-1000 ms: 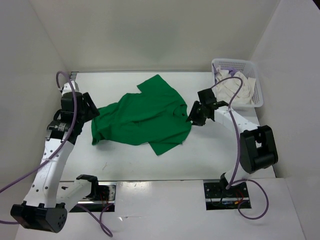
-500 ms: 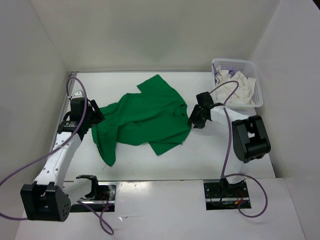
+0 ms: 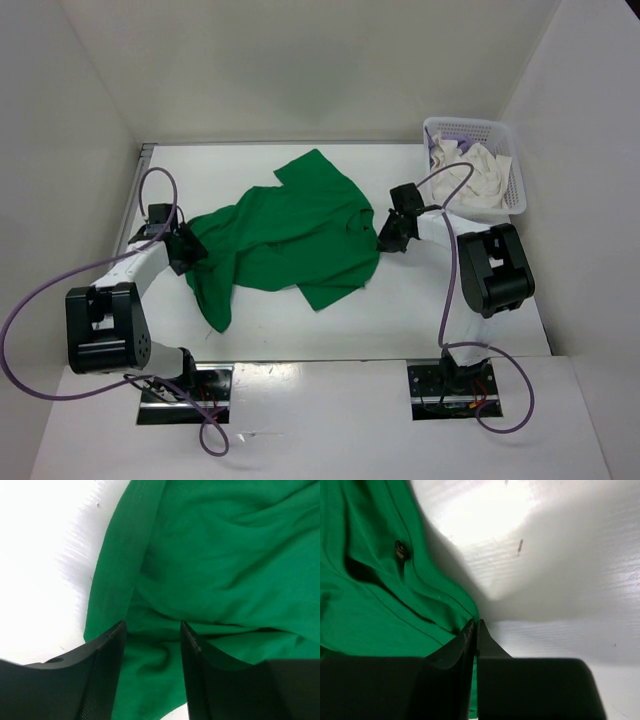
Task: Fold and stack the t-shirts
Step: Flatten out the tshirt
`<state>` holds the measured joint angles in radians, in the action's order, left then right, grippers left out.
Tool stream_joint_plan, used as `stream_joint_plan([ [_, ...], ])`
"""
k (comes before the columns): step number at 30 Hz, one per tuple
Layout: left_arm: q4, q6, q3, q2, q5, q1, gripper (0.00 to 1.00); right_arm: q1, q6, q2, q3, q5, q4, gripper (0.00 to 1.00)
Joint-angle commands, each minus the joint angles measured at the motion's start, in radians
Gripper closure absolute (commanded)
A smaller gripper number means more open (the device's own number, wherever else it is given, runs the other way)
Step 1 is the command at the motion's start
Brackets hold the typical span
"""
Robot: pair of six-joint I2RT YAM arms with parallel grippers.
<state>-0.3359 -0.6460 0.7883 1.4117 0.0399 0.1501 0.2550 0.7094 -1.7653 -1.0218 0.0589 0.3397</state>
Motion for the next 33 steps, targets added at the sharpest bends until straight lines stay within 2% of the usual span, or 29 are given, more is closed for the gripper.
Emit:
stream_joint_plan([
  [1, 0.058, -0.026, -0.003, 0.016, 0.005, 0.008, 0.46, -0.008, -0.004, 0.036, -0.081, -0.050, -0.030, 0.97],
  [2, 0.067, -0.017, -0.003, 0.030, 0.005, 0.008, 0.57, -0.008, -0.014, 0.052, -0.104, -0.066, -0.030, 0.99],
  [4, 0.080, -0.005, 0.008, 0.075, -0.008, 0.008, 0.69, -0.008, -0.036, 0.064, -0.127, -0.088, -0.001, 0.99],
  [5, 0.093, 0.006, 0.017, 0.108, -0.008, 0.008, 0.79, -0.017, -0.053, 0.064, -0.148, -0.108, -0.001, 0.99],
  [10, 0.130, 0.034, 0.123, 0.197, 0.020, 0.008, 0.97, -0.080, -0.080, 0.066, -0.204, -0.120, 0.035, 1.00],
  [12, 0.185, 0.064, 0.149, 0.245, 0.029, 0.008, 0.99, -0.095, -0.093, 0.056, -0.213, -0.120, 0.035, 1.00],
  [17, 0.163, 0.126, 0.342, 0.438, 0.018, 0.008, 1.00, -0.118, -0.111, 0.047, -0.244, -0.142, 0.053, 1.00],
  [20, 0.150, 0.135, 0.451, 0.496, -0.036, 0.008, 1.00, -0.142, -0.120, 0.058, -0.256, -0.153, 0.062, 1.00],
  [22, 0.150, 0.125, 0.532, 0.512, -0.063, 0.008, 1.00, -0.142, -0.120, 0.058, -0.265, -0.142, 0.062, 0.95],
  [23, 0.138, 0.124, 0.560, 0.512, -0.063, 0.008, 1.00, -0.142, -0.120, 0.058, -0.265, -0.133, 0.062, 0.87],
  [25, 0.115, 0.124, 0.615, 0.521, -0.074, -0.001, 0.99, -0.142, -0.120, 0.058, -0.256, -0.133, 0.062, 0.79],
  [27, 0.092, 0.114, 0.651, 0.495, -0.100, -0.001, 0.94, -0.142, -0.120, 0.069, -0.256, -0.123, 0.073, 0.67],
  [29, 0.104, 0.105, 0.605, 0.399, -0.098, -0.011, 0.81, -0.142, -0.120, 0.108, -0.256, -0.114, 0.073, 0.62],
  [30, 0.104, 0.105, 0.529, 0.359, -0.066, -0.026, 0.61, -0.142, -0.120, 0.128, -0.245, -0.114, 0.073, 0.59],
  [33, 0.084, 0.095, 0.416, 0.218, -0.020, -0.035, 0.17, -0.142, -0.108, 0.197, -0.203, -0.050, 0.064, 0.58],
])
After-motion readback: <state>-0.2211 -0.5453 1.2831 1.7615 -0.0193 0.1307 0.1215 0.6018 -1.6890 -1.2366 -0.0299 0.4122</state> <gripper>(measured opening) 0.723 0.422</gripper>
